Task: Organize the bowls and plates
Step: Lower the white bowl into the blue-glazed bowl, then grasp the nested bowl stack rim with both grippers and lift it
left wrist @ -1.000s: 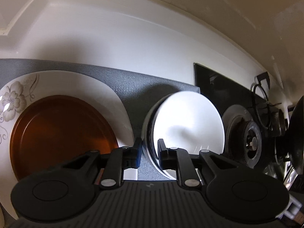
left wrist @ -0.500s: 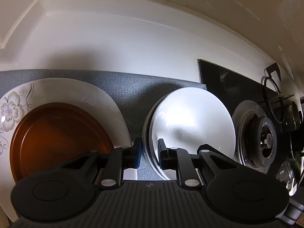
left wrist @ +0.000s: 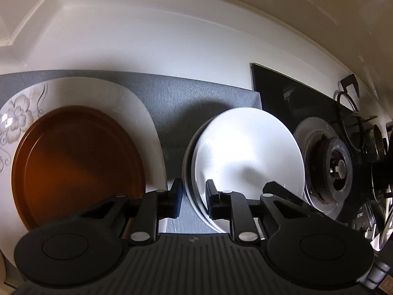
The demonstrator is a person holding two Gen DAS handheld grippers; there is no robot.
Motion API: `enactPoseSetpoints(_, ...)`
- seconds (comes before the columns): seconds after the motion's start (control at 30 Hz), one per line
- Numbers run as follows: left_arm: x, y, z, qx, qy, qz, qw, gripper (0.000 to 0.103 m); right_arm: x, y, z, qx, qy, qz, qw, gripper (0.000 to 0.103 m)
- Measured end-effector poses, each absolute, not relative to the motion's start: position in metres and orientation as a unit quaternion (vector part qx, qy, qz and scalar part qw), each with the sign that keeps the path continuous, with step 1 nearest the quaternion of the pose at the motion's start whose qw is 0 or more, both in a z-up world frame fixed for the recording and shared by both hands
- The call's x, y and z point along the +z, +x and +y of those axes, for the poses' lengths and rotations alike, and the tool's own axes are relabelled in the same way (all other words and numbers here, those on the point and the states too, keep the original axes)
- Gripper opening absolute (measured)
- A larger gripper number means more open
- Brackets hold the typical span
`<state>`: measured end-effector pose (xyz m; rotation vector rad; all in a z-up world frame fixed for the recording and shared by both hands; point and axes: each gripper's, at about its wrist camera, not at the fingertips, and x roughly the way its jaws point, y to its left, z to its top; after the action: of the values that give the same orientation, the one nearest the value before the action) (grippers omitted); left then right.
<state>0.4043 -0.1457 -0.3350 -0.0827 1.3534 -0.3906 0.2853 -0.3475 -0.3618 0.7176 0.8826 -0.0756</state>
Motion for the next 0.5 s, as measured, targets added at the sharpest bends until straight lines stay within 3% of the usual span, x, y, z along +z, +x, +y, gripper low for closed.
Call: enactPoseSetpoints(0.5,-0.295,0.379,-0.097,-0.181,-0.075,0.601,0.775,0.023,-0.315,0.277,-0.315,-0.017,0.308,0.401,0.863,0.034)
